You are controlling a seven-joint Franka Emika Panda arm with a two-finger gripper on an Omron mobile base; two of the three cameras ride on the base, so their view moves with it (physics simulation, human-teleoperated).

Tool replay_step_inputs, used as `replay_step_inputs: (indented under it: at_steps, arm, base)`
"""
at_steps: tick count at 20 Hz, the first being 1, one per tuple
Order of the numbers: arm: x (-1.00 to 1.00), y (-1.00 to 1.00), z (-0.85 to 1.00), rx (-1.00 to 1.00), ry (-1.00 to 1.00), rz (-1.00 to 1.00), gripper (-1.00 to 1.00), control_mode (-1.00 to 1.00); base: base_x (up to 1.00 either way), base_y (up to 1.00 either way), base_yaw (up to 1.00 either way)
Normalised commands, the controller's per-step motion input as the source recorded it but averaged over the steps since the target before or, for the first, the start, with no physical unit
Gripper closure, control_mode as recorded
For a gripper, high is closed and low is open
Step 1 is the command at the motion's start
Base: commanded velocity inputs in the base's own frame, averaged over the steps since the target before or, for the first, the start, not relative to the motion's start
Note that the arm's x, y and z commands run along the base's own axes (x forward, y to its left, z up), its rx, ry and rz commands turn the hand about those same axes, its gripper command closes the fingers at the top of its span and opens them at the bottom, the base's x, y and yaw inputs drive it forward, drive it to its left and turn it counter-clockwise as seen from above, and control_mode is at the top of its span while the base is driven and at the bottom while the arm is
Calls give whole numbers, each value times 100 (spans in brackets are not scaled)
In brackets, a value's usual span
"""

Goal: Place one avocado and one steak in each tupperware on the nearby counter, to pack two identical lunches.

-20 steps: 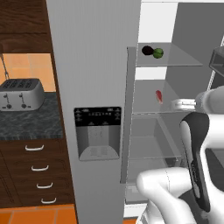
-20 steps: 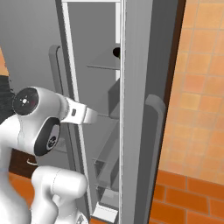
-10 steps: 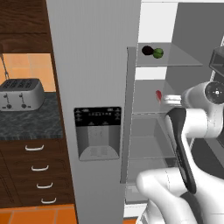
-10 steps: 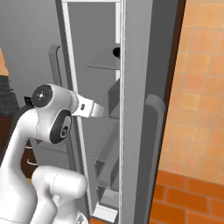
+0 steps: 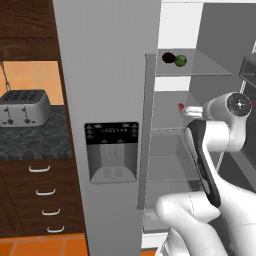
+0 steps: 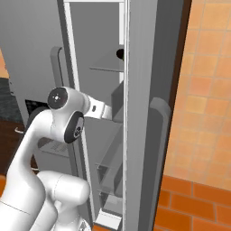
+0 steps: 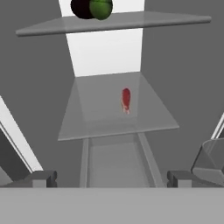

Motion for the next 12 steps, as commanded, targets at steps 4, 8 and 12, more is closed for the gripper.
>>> replay_step_inputs:
  at_steps: [4, 8, 12]
  arm:
    - [31, -23, -5, 6, 2, 0, -100, -100]
    - [68, -33, -28, 0, 5, 0, -100, -100]
    - [74, -25, -31, 0, 7, 0, -100, -100]
  base:
    - [0, 0, 0]
    - [0, 0, 0]
    - [0, 0, 0]
